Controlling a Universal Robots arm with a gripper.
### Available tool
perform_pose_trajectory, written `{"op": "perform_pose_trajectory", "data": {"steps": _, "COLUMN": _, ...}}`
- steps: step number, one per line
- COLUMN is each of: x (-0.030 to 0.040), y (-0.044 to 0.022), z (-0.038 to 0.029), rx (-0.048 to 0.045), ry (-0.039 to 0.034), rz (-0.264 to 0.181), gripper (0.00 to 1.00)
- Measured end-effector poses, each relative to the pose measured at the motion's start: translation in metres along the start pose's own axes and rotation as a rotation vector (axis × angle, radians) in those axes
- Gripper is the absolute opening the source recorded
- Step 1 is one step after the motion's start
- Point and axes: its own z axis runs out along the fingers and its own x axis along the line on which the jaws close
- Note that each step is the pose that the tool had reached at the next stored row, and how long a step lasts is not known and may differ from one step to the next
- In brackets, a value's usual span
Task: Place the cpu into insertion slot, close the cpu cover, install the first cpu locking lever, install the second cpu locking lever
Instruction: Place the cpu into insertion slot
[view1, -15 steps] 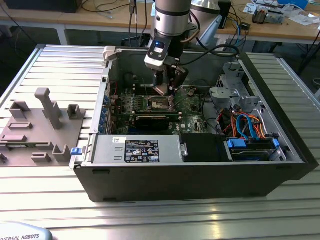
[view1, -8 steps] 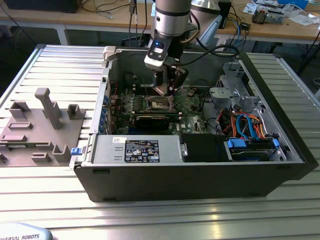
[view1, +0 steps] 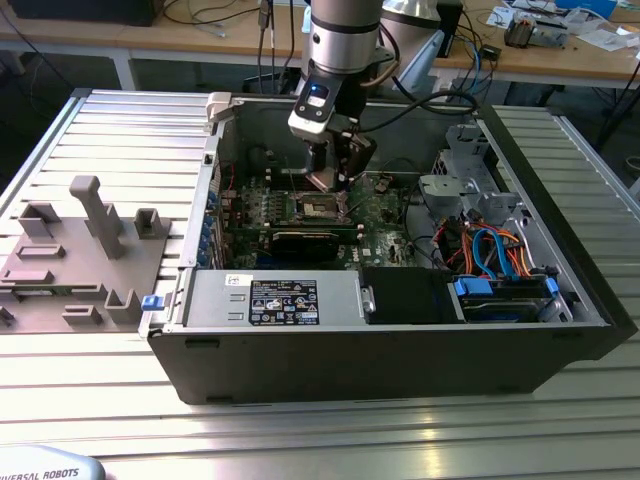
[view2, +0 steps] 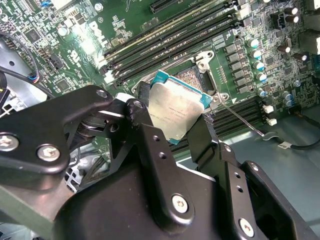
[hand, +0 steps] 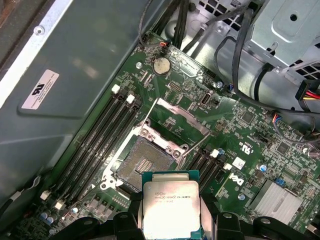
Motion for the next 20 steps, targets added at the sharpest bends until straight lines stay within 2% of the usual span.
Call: {"op": "perform_pose_trajectory", "data": {"steps": 20, "x": 0.0, "y": 0.0, "z": 0.002, "rx": 0.0007, "ry": -0.0004, "rz": 0.014, "gripper": 0.54}}
